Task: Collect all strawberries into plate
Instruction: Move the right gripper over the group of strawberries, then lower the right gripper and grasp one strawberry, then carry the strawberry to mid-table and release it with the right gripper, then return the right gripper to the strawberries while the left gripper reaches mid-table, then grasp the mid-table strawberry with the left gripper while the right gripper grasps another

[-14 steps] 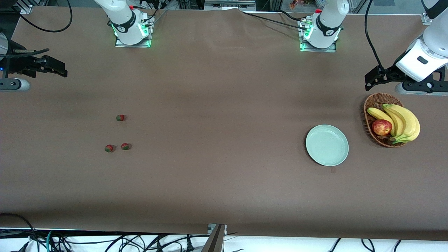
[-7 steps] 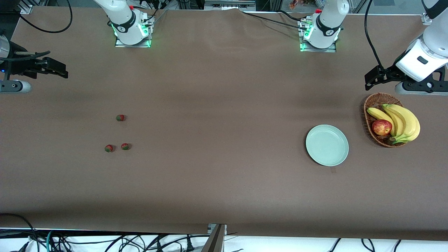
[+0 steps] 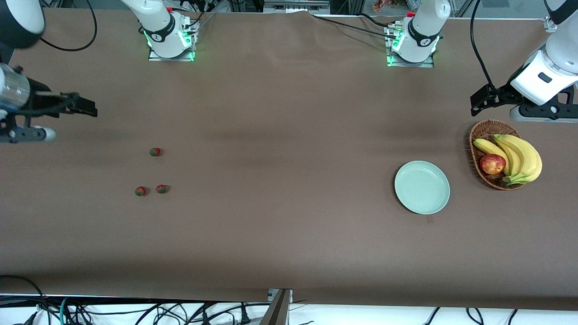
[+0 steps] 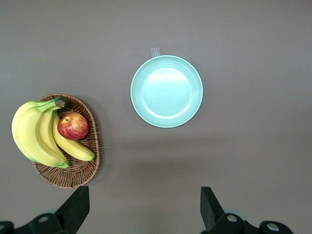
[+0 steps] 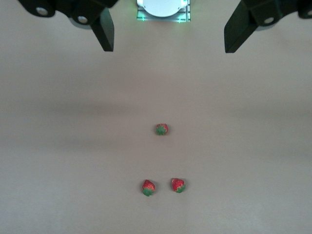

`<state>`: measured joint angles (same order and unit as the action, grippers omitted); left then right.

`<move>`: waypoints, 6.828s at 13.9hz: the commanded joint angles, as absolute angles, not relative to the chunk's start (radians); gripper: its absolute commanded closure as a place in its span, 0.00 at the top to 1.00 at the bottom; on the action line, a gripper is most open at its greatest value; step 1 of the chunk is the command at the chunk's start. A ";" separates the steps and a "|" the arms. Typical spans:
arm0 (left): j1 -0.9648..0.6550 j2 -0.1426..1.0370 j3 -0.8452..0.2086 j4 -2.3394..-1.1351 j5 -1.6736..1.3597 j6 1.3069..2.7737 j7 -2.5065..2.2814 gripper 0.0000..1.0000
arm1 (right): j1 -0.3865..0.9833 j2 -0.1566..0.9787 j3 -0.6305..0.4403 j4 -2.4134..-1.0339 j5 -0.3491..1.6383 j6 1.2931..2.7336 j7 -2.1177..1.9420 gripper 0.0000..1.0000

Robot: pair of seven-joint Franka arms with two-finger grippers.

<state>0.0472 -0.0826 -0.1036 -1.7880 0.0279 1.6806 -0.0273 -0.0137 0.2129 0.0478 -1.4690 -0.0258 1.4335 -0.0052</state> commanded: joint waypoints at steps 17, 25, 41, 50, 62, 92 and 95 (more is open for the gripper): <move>0.048 -0.083 -0.101 -1.769 0.000 1.652 -0.029 1.00 | 0.025 0.664 0.064 -1.678 -0.015 2.238 0.003 1.00; 0.048 -0.083 -0.101 -1.766 0.000 1.651 -0.029 1.00 | 0.029 0.689 0.064 -1.715 -0.015 2.301 -0.011 0.86; 0.046 -0.074 -0.101 -1.752 -0.002 1.641 -0.029 1.00 | 0.381 0.713 0.086 -1.576 -0.015 2.309 0.646 0.00; 0.048 -0.072 -0.101 -1.752 -0.002 1.632 -0.028 1.00 | 0.745 0.949 0.086 -1.305 -0.015 2.586 1.132 0.00; 0.048 -0.074 -0.101 -1.752 -0.002 1.631 -0.029 1.00 | 0.649 0.879 0.100 -1.302 -0.015 2.481 0.926 1.00; -0.330 0.704 -0.310 -1.657 0.112 2.318 -0.761 1.00 | 0.189 0.715 -0.230 -1.644 0.133 2.171 -0.471 0.60; -0.360 0.729 -0.308 -1.657 0.114 2.336 -0.790 0.90 | 0.187 0.716 -0.230 -1.644 0.133 2.174 -0.471 0.39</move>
<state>-0.3346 0.7107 -0.3175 -1.6697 0.0884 2.3170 -0.7596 0.1959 0.7590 -0.2398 -1.5948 0.1146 2.1541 -0.4447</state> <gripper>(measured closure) 0.062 0.471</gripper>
